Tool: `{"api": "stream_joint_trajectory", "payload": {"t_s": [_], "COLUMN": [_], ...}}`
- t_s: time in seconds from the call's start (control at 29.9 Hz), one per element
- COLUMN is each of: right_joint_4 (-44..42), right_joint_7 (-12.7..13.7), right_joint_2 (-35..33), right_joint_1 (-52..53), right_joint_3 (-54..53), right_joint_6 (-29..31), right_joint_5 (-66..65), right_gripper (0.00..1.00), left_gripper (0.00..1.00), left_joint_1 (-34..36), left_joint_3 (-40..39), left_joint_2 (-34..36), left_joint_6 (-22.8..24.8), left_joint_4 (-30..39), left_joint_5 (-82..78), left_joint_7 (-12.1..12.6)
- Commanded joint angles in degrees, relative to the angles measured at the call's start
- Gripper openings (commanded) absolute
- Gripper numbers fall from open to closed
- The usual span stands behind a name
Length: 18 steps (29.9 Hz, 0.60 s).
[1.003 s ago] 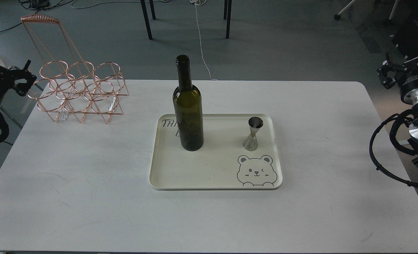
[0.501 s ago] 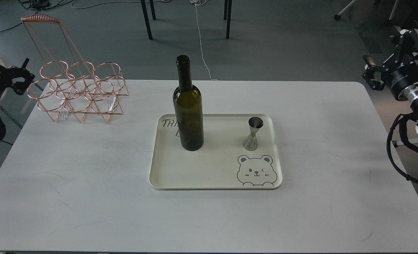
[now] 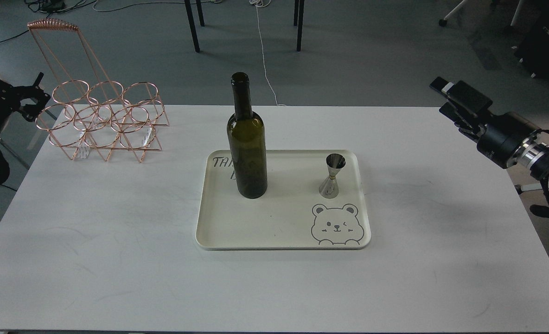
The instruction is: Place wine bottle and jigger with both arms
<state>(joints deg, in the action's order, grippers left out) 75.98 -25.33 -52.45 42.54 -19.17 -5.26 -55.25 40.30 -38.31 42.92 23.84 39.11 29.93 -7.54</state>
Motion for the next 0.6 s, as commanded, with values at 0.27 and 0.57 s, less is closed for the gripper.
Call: {"api": "stream_joint_trajectory", "payload": {"t_s": [0.27,0.57], "right_joint_4": [-9.25,-27.10], "right_joint_7": [-2.67,-2.67], "right_joint_2": [10.86,27.21], "right_joint_1": [-5.81,-0.27], "right_joint_3": [5.97,12.49], "right_joint_6": [-9.05,-13.19], "right_joint_5": [-42.20,-44.33], "right_gripper": [0.91,0.69], "left_gripper": [0.98,0.98], "left_joint_1": [0.30,0.21], "left_joint_3": [0.17,0.17], "left_joint_2": [-0.03,0.67], "left_joint_6": [-0.02,-0.02], "left_joint_4": [0.18,0.18], "left_joint_5": [-0.66,-0.84], "left_joint_7": [0.07,-0.28]}}
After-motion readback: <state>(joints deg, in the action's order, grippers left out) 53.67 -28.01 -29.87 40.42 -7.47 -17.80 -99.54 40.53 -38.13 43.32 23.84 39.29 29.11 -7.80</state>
